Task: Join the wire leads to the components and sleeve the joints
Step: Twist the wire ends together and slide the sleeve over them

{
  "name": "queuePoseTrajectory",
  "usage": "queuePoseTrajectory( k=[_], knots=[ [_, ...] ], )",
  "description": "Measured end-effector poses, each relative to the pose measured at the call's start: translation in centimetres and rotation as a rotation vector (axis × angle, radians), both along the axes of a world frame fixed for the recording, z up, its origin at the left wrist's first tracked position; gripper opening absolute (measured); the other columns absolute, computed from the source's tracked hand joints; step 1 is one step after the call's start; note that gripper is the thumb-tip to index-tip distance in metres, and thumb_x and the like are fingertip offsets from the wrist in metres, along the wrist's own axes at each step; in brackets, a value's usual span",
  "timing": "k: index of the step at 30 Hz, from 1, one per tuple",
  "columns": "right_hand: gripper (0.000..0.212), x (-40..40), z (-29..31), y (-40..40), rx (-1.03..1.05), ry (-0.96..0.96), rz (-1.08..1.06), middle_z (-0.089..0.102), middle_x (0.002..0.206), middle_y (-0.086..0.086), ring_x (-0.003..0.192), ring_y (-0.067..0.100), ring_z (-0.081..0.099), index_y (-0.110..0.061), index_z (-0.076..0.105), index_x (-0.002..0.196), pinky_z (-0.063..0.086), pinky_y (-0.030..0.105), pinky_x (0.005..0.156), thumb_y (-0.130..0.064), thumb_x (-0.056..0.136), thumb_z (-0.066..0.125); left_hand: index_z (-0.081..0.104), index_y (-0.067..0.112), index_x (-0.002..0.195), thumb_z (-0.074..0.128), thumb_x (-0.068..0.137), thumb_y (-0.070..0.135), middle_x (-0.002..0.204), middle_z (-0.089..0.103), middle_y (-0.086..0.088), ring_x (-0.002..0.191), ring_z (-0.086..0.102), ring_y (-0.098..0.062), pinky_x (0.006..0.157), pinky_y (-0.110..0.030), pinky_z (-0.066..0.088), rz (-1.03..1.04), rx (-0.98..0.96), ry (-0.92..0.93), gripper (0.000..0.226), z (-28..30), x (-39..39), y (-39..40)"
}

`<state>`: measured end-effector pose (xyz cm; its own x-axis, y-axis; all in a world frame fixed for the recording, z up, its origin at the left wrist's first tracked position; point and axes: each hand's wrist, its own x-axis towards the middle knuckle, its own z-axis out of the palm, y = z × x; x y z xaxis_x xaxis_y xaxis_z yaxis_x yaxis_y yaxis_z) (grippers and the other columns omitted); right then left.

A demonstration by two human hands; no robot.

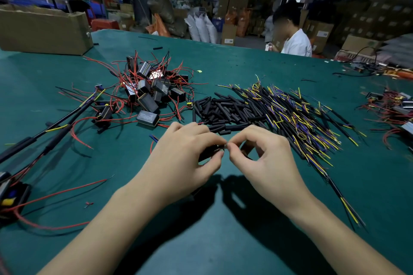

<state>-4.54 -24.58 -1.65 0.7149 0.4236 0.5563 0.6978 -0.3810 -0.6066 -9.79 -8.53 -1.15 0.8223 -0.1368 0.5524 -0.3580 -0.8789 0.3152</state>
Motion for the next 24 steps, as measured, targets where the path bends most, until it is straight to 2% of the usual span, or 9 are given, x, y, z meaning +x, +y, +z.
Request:
queuePoseTrajectory(
  k=[2,6,8,10,13,16,20,22,24],
  knots=[
    [0.015,-0.1,0.1,0.1,0.019,0.028,0.017,0.057,0.067,-0.008,0.065,0.009,0.052,-0.014,0.065,0.069,0.033,0.012,0.06,-0.005,0.081,0.069,0.072,0.021,0.098,0.058,0.084,0.028,0.078,0.065,0.008,0.077,0.061,-0.016,0.068,-0.029,0.035,0.0,0.018,-0.024,0.021,0.1,-0.1,0.0],
    [0.015,0.0,0.2,0.1,0.047,0.046,0.046,0.058,0.066,-0.007,0.061,0.003,0.049,-0.01,0.065,0.069,0.033,0.008,0.058,-0.002,0.081,0.069,0.068,0.018,0.091,0.048,0.086,0.035,0.079,0.066,0.006,0.076,0.062,-0.019,0.068,-0.03,0.037,0.013,0.034,-0.031,0.027,0.3,-0.4,0.0],
    [0.015,-0.1,0.2,0.0,0.043,0.048,0.049,0.058,0.066,-0.009,0.062,0.004,0.05,-0.01,0.065,0.069,0.033,0.008,0.058,-0.002,0.08,0.069,0.068,0.017,0.084,0.049,0.086,0.032,0.075,0.063,0.006,0.074,0.058,-0.02,0.066,-0.03,0.037,0.008,0.062,-0.044,0.025,0.3,-0.3,0.0],
    [0.014,-0.1,0.1,0.0,-0.003,0.004,0.033,0.057,0.069,-0.01,0.064,0.007,0.052,-0.012,0.064,0.07,0.037,0.015,0.06,-0.007,0.082,0.068,0.069,0.015,0.083,0.056,0.086,0.026,0.075,0.061,0.004,0.076,0.053,-0.021,0.065,-0.034,0.041,0.005,0.074,-0.071,0.017,0.1,-0.2,-0.1],
    [0.01,-0.2,0.1,0.0,-0.17,-0.244,-0.016,0.056,0.075,-0.006,0.064,0.019,0.053,-0.013,0.061,0.074,0.046,0.039,0.06,-0.014,0.084,0.063,0.069,0.013,0.085,0.058,0.086,0.024,0.081,0.059,0.0,0.082,0.051,-0.023,0.07,-0.041,0.046,0.005,0.04,-0.079,0.015,-0.1,0.0,0.0],
    [0.01,-0.1,0.2,0.1,-0.331,-0.597,-0.097,0.059,0.074,0.001,0.057,0.022,0.048,-0.01,0.061,0.073,0.042,0.035,0.055,-0.01,0.083,0.061,0.066,0.013,0.085,0.053,0.087,0.028,0.086,0.057,0.0,0.088,0.049,-0.022,0.077,-0.041,0.045,0.028,0.004,-0.027,0.02,-0.4,0.2,-0.2],
    [0.013,-0.1,0.3,-0.1,-0.47,-0.917,-0.116,0.06,0.074,0.006,0.059,0.026,0.05,-0.01,0.06,0.075,0.036,0.035,0.055,-0.008,0.088,0.057,0.061,0.025,0.076,0.06,0.09,0.025,0.099,0.052,0.003,0.105,0.044,-0.016,0.096,-0.019,0.032,-0.025,-0.37,0.202,0.014,-0.4,0.4,0.0],
    [0.016,0.0,0.4,-0.1,-0.444,-0.954,-0.11,0.061,0.075,0.007,0.059,0.026,0.05,-0.01,0.06,0.075,0.035,0.035,0.053,-0.007,0.09,0.054,0.065,0.025,0.076,0.067,0.087,0.026,0.107,0.053,0.004,0.111,0.048,-0.019,0.101,-0.028,0.034,-0.081,-0.571,0.406,0.012,0.0,0.6,0.7],
    [0.018,-0.1,0.6,0.0,-0.372,-0.825,-0.083,0.062,0.075,0.005,0.059,0.026,0.052,-0.01,0.061,0.072,0.037,0.034,0.054,-0.008,0.089,0.054,0.069,0.019,0.079,0.069,0.086,0.025,0.11,0.054,0.004,0.109,0.052,-0.025,0.099,-0.035,0.039,-0.129,-0.718,0.515,0.01,0.3,0.5,1.0]
  ],
)
